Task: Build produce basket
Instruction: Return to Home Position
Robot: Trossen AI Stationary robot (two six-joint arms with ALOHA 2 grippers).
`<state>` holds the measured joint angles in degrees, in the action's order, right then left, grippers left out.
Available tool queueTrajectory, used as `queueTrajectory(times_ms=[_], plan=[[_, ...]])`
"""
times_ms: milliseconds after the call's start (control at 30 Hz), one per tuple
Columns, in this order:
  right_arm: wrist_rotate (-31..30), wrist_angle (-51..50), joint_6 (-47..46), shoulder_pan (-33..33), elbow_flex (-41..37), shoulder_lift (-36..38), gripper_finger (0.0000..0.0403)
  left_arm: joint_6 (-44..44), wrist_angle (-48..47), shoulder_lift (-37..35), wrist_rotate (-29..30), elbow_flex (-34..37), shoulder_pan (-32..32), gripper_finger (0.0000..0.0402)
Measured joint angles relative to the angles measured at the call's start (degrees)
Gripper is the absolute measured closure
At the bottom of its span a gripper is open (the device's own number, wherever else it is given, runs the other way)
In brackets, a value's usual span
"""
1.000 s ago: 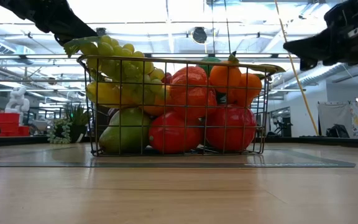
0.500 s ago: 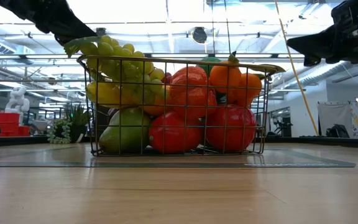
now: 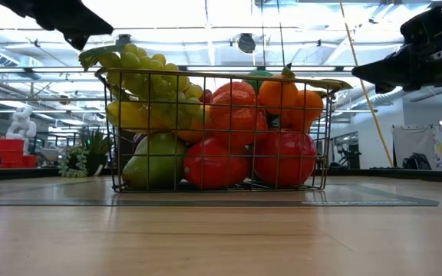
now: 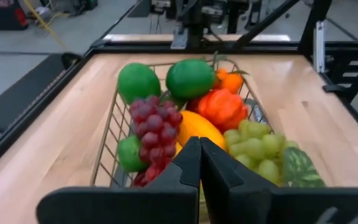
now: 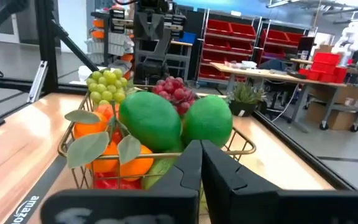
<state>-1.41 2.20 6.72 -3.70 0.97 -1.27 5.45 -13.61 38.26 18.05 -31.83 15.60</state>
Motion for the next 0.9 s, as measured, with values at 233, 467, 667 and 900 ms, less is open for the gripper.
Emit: queueTrajectory(times_ms=[233,467,667,900], plan=[[0.0,0.1,0.0,0.0,0.0,0.0,0.0403,-0.6,6.2,-5.8,0.0,8.1,1.0,0.0400],[0.0,0.1,0.0,0.0,0.0,0.0,0.0403,-6.8,12.7,-12.8,-3.4,17.0,-0.3,0.0400],[0.0,0.1,0.0,0.0,0.0,0.0,0.0403,-8.5,13.8,-19.0,-8.0,22.3,-4.6,0.0401],[0.0,0.1,0.0,0.0,0.0,0.0,0.0403,-10.7,12.7,-23.8,-9.7,24.8,-8.1,0.0401]])
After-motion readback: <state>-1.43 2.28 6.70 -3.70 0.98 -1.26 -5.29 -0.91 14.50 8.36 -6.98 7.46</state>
